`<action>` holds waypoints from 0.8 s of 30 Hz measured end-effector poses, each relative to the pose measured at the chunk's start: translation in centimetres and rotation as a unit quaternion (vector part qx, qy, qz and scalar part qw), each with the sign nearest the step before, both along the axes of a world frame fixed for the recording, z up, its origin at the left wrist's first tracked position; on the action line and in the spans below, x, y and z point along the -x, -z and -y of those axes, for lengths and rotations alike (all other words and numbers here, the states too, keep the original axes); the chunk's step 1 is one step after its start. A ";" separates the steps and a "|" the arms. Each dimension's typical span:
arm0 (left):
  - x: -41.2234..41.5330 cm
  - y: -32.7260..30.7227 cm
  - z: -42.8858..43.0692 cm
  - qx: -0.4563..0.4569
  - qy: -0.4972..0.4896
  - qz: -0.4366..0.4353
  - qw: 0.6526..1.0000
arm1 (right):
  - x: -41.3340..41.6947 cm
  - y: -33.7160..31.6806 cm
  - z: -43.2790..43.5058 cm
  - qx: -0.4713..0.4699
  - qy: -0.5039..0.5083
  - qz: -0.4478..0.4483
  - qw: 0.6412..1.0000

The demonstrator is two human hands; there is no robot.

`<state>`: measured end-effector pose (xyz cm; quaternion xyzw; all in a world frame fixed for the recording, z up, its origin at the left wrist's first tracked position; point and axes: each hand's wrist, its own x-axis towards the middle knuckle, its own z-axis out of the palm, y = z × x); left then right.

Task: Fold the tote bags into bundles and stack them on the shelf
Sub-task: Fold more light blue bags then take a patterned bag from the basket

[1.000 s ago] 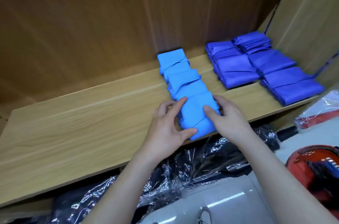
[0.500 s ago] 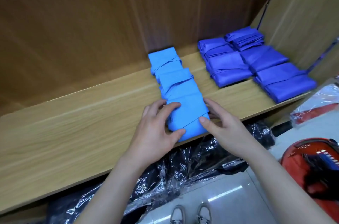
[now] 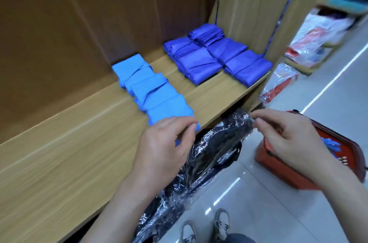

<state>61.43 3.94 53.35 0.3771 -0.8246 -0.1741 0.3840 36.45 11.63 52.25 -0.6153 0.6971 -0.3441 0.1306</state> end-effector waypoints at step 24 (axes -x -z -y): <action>42.1 17.2 -7.4 -0.278 0.218 0.217 0.910 | 35.7 16.7 -23.4 -0.213 0.355 0.102 0.904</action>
